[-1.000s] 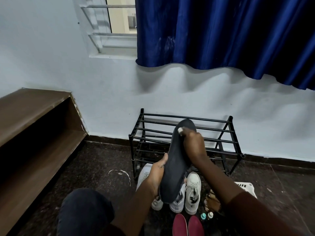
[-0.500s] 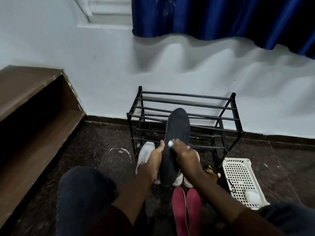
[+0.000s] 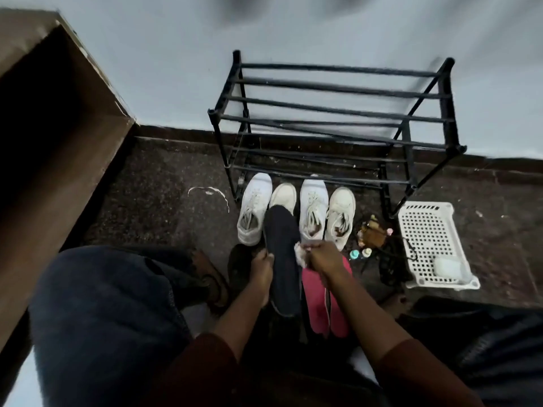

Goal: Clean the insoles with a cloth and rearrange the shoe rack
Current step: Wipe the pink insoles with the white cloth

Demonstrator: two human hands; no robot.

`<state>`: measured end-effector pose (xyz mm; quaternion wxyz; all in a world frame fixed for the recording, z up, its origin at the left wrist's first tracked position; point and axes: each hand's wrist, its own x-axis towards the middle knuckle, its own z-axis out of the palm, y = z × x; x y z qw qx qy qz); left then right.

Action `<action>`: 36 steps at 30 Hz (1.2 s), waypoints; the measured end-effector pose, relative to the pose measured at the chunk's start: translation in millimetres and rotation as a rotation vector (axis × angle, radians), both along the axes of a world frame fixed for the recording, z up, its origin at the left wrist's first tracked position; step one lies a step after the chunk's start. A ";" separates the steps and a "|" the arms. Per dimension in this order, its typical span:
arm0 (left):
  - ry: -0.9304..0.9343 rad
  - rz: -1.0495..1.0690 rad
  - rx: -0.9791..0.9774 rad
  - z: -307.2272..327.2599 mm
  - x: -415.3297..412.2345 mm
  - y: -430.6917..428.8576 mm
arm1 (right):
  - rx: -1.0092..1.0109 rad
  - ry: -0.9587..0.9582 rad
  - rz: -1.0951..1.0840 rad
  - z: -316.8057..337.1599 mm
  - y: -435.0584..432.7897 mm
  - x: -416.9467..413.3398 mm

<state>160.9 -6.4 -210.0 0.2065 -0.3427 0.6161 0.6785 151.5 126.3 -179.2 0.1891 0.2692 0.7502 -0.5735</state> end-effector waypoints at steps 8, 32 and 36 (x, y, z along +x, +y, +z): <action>-0.287 -0.050 -0.129 -117.8 35.7 -9.6 | -0.359 -0.441 -0.109 -147.5 -30.2 65.2; -0.286 -0.193 -0.529 -204.5 39.4 12.6 | 0.318 -0.412 0.064 -192.8 8.9 65.0; -0.218 -0.365 -0.393 -196.7 52.5 47.2 | 0.402 -0.452 0.015 -193.7 29.3 69.3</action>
